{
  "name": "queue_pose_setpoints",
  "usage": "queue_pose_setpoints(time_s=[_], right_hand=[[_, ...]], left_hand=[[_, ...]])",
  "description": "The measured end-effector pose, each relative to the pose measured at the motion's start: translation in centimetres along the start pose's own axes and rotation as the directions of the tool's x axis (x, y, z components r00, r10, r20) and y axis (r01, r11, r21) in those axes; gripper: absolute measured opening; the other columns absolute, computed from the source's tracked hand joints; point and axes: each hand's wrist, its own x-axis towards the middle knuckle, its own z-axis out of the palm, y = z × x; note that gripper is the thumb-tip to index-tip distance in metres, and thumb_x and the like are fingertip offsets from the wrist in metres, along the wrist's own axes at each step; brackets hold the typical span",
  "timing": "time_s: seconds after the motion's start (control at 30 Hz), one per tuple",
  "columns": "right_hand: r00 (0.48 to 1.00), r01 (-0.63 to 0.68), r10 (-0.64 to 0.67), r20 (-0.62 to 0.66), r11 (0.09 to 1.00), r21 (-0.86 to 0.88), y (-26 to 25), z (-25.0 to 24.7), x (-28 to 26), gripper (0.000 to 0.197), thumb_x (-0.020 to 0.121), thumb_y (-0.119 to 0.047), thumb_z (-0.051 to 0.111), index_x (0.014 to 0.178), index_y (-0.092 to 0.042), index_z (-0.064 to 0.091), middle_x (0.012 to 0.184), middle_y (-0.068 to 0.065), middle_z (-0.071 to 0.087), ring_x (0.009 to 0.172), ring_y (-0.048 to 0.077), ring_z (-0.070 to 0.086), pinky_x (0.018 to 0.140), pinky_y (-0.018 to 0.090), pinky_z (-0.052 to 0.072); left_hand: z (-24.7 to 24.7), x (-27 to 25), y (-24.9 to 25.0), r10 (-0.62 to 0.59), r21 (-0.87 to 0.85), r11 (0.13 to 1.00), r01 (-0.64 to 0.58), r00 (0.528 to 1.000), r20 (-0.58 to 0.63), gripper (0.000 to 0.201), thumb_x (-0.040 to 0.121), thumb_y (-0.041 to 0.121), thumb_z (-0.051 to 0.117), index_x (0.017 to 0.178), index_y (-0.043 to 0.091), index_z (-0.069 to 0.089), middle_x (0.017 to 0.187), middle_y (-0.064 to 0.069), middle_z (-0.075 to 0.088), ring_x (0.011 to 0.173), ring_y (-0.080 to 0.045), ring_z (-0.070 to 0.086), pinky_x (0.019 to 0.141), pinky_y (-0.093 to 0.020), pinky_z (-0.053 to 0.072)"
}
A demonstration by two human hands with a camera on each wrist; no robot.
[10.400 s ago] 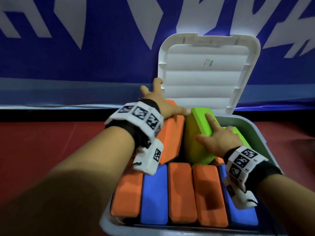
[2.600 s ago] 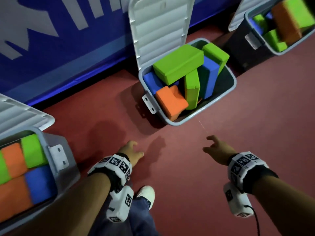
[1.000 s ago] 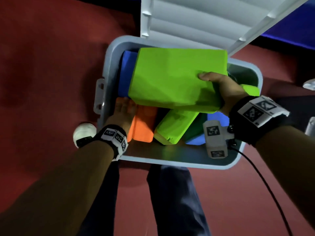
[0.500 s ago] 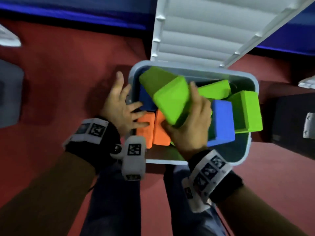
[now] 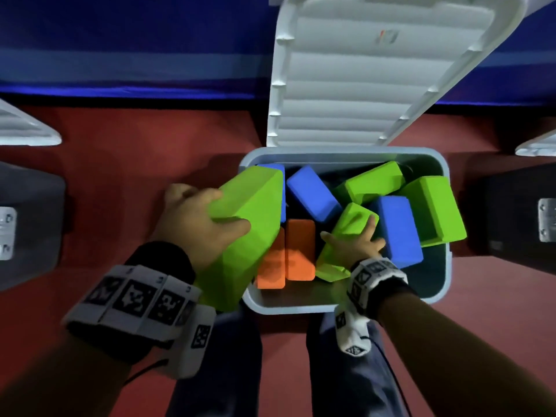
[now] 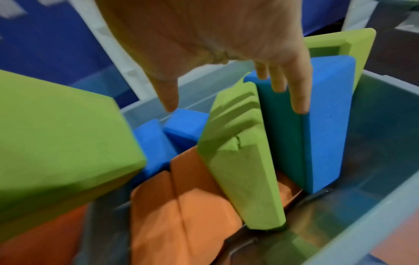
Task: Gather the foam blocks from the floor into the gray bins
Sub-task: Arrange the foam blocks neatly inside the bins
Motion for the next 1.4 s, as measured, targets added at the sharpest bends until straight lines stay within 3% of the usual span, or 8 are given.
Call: queue_pose_setpoints(time_s=[0.17, 0.33, 0.43, 0.53, 0.63, 1.0, 1.23, 1.4], right_hand=[[0.996, -0.083, 0.084, 0.037, 0.996, -0.011, 0.0, 1.6, 1.7, 0.12, 0.076, -0.034, 0.076, 0.145, -0.039, -0.023, 0.141, 0.02, 0.027, 0.118, 0.038, 0.046, 0.101, 0.047, 0.034], [0.994, 0.111, -0.11, -0.014, 0.989, 0.102, 6.1, 2.8, -0.4, 0.112, 0.075, -0.032, 0.072, 0.142, -0.051, -0.015, 0.126, 0.014, 0.033, 0.113, 0.045, 0.048, 0.096, 0.053, 0.037], [0.984, 0.18, -0.173, -0.053, 0.965, 0.193, 9.4, 3.3, -1.8, 0.116, 0.07, -0.028, 0.078, 0.146, -0.046, -0.009, 0.117, 0.014, 0.035, 0.108, 0.043, 0.048, 0.093, 0.049, 0.04], [0.982, 0.191, -0.188, -0.038, 0.973, 0.129, 10.2, 4.1, -1.8, 0.115, 0.074, -0.027, 0.075, 0.14, -0.047, -0.017, 0.104, 0.005, 0.028, 0.102, 0.042, 0.049, 0.091, 0.048, 0.041], [0.984, 0.178, -0.179, 0.023, 0.984, 0.019, 8.7, 4.4, -0.5, 0.119, 0.074, -0.025, 0.071, 0.132, -0.052, -0.029, 0.108, 0.005, 0.026, 0.102, 0.039, 0.047, 0.087, 0.042, 0.039], [0.974, 0.171, -0.146, 0.173, 0.975, -0.139, 5.9, 1.0, 3.2, 0.126, 0.071, -0.025, 0.074, 0.138, -0.047, -0.03, 0.124, 0.011, 0.03, 0.104, 0.037, 0.054, 0.094, 0.043, 0.046], [0.943, 0.329, -0.329, 0.041, 0.944, 0.016, 7.4, -3.3, -1.3, 0.115, 0.069, -0.031, 0.074, 0.14, -0.055, -0.014, 0.109, 0.008, 0.036, 0.107, 0.039, 0.05, 0.096, 0.042, 0.042], [0.832, 0.542, -0.551, -0.062, 0.833, -0.112, 6.3, -6.0, -6.0, 0.106, 0.062, -0.052, 0.067, 0.137, -0.059, -0.008, 0.105, 0.0, 0.037, 0.101, 0.032, 0.049, 0.082, 0.042, 0.046]], left_hand=[[2.3, 2.4, 3.5, 0.196, 0.006, 0.981, -0.196, 0.98, -0.038, 0.092, 0.061, 0.057, 0.073, 0.141, 0.036, 0.034, 0.139, -0.004, 0.027, 0.127, -0.022, 0.039, 0.108, -0.027, 0.029], [4.5, 4.7, 5.4, 0.373, 0.074, 0.926, -0.369, 0.926, -0.049, 0.112, 0.05, 0.048, 0.085, 0.142, 0.041, 0.023, 0.148, -0.002, 0.013, 0.136, -0.025, 0.026, 0.113, -0.04, 0.027], [4.0, 5.8, 6.2, 0.336, 0.273, 0.892, -0.361, 0.932, 0.133, 0.117, 0.053, 0.029, 0.086, 0.143, 0.042, 0.014, 0.144, -0.006, 0.013, 0.122, -0.032, 0.042, 0.102, -0.035, 0.037], [4.0, 6.1, 6.4, 0.253, 0.194, 0.946, -0.259, 0.966, 0.052, 0.099, 0.063, 0.028, 0.082, 0.141, 0.035, 0.021, 0.129, -0.011, 0.025, 0.098, -0.03, 0.053, 0.093, -0.033, 0.045], [5.0, 6.1, 6.2, 0.171, 0.094, 0.982, -0.162, 0.981, -0.088, 0.083, 0.068, 0.034, 0.078, 0.135, 0.032, 0.029, 0.13, -0.011, 0.026, 0.104, -0.033, 0.051, 0.098, -0.036, 0.042], [6.5, 6.5, 8.5, 0.165, 0.168, 0.974, -0.151, 0.983, -0.073, 0.074, 0.066, 0.047, 0.078, 0.126, 0.03, 0.038, 0.125, -0.01, 0.027, 0.107, -0.035, 0.046, 0.098, -0.038, 0.041], [6.0, 6.9, 8.3, 0.122, 0.122, 0.986, -0.113, 0.99, -0.067, 0.07, 0.065, 0.042, 0.08, 0.12, 0.028, 0.041, 0.124, -0.01, 0.029, 0.106, -0.037, 0.048, 0.095, -0.036, 0.042], [5.9, 6.2, 8.0, 0.087, 0.113, 0.991, -0.078, 0.993, -0.081, 0.07, 0.066, 0.043, 0.08, 0.122, 0.027, 0.041, 0.126, -0.01, 0.029, 0.106, -0.039, 0.048, 0.094, -0.037, 0.041]])
